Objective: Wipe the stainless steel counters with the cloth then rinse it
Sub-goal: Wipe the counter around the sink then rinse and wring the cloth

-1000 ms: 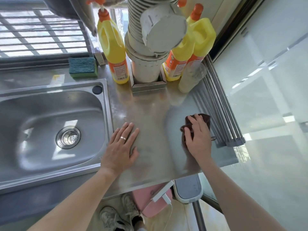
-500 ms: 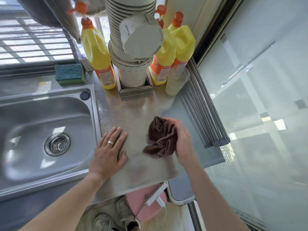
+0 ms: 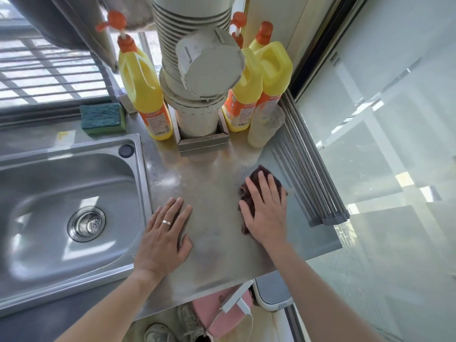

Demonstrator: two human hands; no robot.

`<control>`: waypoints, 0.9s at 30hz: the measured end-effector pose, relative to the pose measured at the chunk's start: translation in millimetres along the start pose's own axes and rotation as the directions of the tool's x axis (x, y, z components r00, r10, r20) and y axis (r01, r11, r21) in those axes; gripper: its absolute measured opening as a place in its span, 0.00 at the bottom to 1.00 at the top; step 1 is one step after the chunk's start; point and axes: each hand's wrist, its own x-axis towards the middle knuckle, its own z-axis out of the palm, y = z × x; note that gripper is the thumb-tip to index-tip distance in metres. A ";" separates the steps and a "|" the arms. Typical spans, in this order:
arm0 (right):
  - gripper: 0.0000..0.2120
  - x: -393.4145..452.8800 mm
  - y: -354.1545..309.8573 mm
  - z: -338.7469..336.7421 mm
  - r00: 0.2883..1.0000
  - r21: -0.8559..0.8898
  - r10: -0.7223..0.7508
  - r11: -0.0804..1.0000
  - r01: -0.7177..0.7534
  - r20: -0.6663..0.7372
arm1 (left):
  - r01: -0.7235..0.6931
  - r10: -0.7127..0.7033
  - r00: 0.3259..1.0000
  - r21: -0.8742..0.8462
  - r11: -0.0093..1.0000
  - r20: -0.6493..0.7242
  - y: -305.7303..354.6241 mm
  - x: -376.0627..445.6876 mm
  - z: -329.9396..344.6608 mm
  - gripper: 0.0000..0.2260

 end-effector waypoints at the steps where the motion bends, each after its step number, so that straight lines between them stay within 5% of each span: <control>1: 0.29 14.0 -2.5 1.6 1.000 -0.009 0.029 1.000 -0.029 -0.012 | 0.000 0.000 1.000 0.001 1.000 0.001 -0.2 -0.3 0.3 0.30; 7: 0.26 75.8 -45.2 18.7 0.977 0.056 0.203 0.978 -0.199 -0.063 | 0.006 -0.006 1.000 0.000 1.000 0.017 -0.7 -1.5 1.0 0.31; 15: 0.21 23.7 -90.8 12.7 0.998 0.258 -0.055 0.965 0.048 0.018 | 0.027 -0.025 0.998 -0.029 0.999 0.059 2.9 -0.8 -5.0 0.31; 19: 0.25 -16.3 -85.6 4.4 0.964 0.134 -0.261 0.958 0.253 0.043 | 0.037 -0.035 0.998 -0.059 0.998 0.048 -0.1 4.3 -10.6 0.30; 27: 0.25 41.8 -86.4 26.4 0.995 0.135 -0.079 0.987 0.086 -0.052 | -0.009 0.008 1.000 -0.031 0.999 -0.011 -7.3 12.6 -3.4 0.24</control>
